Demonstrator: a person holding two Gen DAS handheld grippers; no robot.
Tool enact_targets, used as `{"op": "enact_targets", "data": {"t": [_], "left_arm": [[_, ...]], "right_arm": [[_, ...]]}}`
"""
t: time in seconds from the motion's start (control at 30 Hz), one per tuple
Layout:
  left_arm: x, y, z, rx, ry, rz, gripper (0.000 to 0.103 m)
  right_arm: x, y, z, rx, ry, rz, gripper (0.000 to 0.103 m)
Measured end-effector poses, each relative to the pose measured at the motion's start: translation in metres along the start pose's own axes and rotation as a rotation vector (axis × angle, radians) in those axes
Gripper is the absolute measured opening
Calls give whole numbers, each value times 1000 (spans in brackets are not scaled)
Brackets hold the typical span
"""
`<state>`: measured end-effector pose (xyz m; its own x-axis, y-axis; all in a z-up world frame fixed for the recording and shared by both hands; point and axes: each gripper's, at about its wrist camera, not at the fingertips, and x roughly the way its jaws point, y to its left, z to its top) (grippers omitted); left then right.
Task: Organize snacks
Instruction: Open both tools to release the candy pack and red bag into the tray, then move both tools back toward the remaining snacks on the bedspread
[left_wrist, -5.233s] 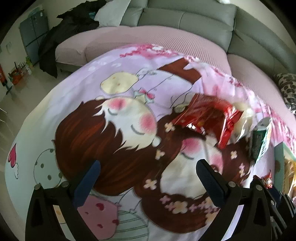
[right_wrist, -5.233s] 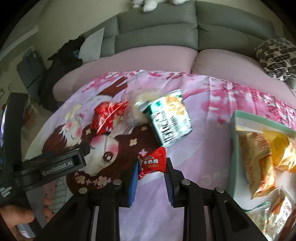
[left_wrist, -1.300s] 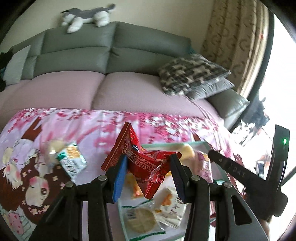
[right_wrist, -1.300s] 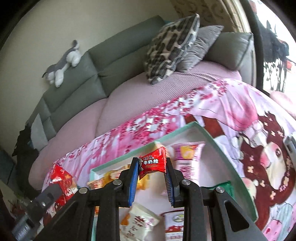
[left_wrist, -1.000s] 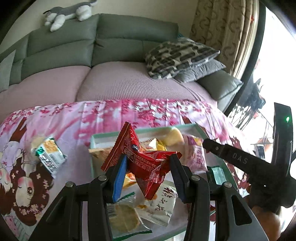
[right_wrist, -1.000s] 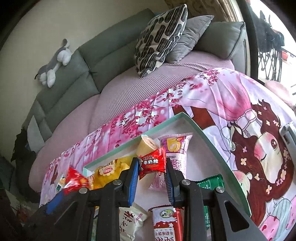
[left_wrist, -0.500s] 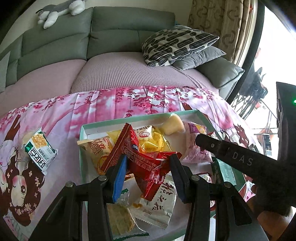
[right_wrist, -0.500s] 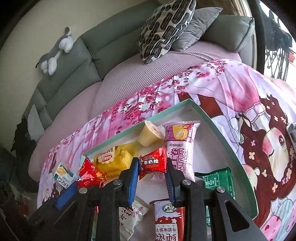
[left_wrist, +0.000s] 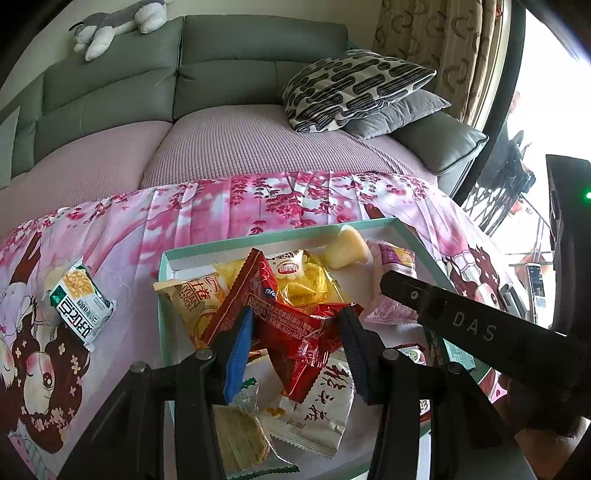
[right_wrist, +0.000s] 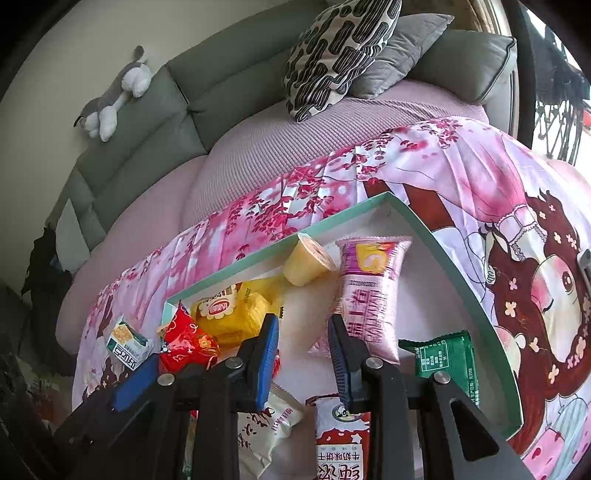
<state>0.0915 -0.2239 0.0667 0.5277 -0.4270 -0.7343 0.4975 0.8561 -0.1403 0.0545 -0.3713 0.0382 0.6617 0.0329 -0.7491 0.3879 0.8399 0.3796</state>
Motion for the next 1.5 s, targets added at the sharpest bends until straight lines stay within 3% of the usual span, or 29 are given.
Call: {"op": "enact_targets", "data": {"t": [0.23,0.37,0.57,0.6,0.67,0.7,0.73,0.97,1.23,1.5], "left_arm": [[0,1,0,-4,-4,11,50],[1,5,0,-21,1,30,62],[-2,10,2,-44,-7,41,64],[-3,11,2,-49,-7,42,64],[-4,16,2,-66,-8,51,67],[-4,20,3,-82,-9,61,72],[-5,24,3,-98,-9,73,73],[-7,54,3,-198,-19,163,82],[0,90,-7,-321,7,274,91],[-3,112,-16,-396,-14,377,96]], "right_arm": [[0,-2,1,10,-1,-11,31],[2,-6,1,22,8,-29,31],[3,-7,0,26,17,-45,31],[4,-7,0,25,17,-49,33],[4,-7,0,27,20,-60,47],[4,-7,0,29,21,-66,63],[4,-8,0,32,20,-73,69],[6,-6,1,16,23,-105,77],[6,-6,1,8,7,-134,103],[5,-5,2,4,-7,-125,103]]}}
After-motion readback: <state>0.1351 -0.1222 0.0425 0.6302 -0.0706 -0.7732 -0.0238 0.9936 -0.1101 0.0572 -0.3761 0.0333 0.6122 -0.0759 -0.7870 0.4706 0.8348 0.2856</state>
